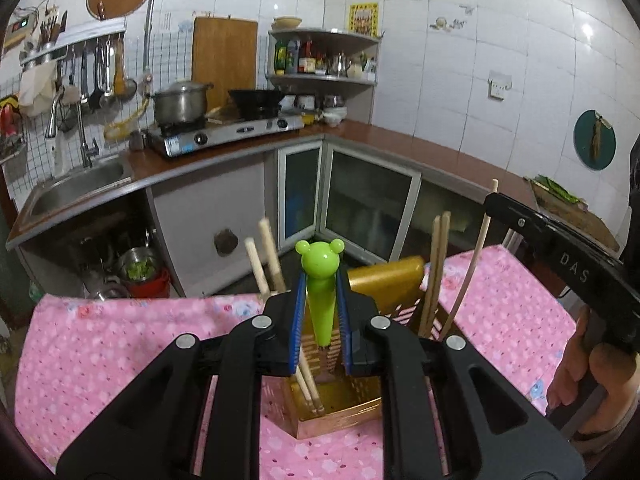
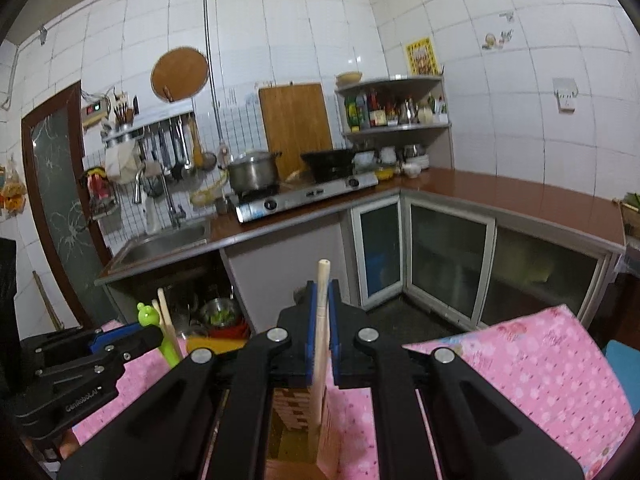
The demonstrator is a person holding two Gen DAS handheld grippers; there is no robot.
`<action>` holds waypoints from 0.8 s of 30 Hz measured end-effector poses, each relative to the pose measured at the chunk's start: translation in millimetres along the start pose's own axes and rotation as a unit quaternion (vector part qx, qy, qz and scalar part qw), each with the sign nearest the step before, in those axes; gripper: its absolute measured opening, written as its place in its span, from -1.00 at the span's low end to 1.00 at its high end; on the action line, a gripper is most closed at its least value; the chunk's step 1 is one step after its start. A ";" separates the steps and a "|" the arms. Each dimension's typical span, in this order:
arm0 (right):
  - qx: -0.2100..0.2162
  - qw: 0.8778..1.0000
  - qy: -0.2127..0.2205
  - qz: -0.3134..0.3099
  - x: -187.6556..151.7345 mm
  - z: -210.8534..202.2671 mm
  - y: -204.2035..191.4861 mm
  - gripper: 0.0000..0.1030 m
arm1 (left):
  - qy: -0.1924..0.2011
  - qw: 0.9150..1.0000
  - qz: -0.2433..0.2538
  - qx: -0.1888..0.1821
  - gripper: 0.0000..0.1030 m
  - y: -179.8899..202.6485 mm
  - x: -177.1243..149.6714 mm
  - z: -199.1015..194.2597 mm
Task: Organize utensils
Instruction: 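Open both tools to drop the fork and chopstick into the yellow holder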
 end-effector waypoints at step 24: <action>-0.023 1.000 0.006 -0.004 -28.1 -49.0 2.9 -0.10 | 0.041 0.996 -0.011 0.083 0.17 -12.1 -31.5 -68.8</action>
Point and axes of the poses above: each gripper's, at about its wrist camera, not at the fingertips, and z roughly the way its jaws point, y to its right, x to its top, the point moved 1 cm from there along z, roughly the way its jaws point
